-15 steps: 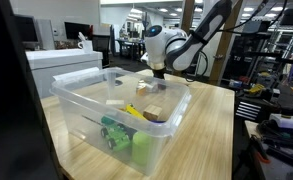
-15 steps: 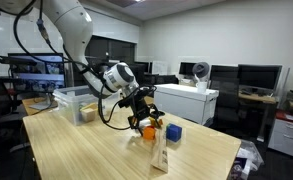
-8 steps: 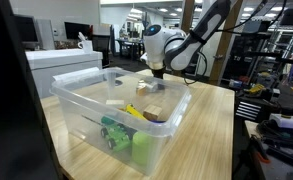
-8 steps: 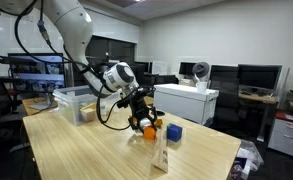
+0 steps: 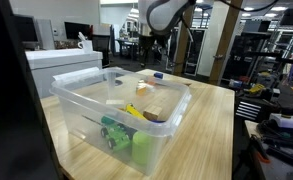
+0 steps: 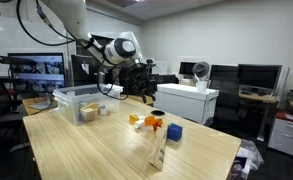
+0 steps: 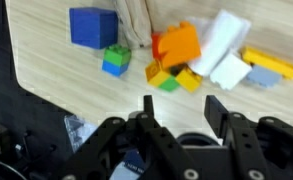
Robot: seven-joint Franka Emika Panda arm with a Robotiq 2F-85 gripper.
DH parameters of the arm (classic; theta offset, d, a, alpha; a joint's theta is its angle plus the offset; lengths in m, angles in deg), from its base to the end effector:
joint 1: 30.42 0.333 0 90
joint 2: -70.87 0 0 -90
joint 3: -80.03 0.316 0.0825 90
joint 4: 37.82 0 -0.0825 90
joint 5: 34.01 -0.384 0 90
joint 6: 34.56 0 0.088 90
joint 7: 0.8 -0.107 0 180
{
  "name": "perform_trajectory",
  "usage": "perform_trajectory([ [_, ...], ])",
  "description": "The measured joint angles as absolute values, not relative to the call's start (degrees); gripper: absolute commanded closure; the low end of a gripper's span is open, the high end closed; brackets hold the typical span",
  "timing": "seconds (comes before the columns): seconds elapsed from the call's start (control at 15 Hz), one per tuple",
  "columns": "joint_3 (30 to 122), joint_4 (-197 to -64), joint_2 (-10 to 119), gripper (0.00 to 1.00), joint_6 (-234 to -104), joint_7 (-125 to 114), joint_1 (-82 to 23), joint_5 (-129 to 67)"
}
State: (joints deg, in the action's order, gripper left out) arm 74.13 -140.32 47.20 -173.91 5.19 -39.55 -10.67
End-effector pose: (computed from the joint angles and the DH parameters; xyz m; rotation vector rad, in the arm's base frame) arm 0.6497 -0.1691 0.3467 2.7528 0.1884 0.2216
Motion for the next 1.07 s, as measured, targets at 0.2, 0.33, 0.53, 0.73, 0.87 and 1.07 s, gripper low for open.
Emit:
perform_trajectory([
  [0.2,76.78,-138.34,53.04,0.68,-174.06,5.19,-38.06,-19.18],
  [0.33,79.04,-138.44,57.13,0.32,-174.10,5.19,-36.50,-24.10],
  [0.53,80.67,-139.62,61.32,0.01,-172.95,5.03,-33.80,-27.73],
  [0.73,76.59,-144.72,61.30,0.00,-170.62,4.08,-34.36,-24.88],
  [0.87,73.08,-147.98,60.54,0.00,-170.08,2.04,-35.37,-20.09],
  [1.07,68.28,-152.05,56.82,0.00,-169.57,-0.51,-37.69,-15.05],
])
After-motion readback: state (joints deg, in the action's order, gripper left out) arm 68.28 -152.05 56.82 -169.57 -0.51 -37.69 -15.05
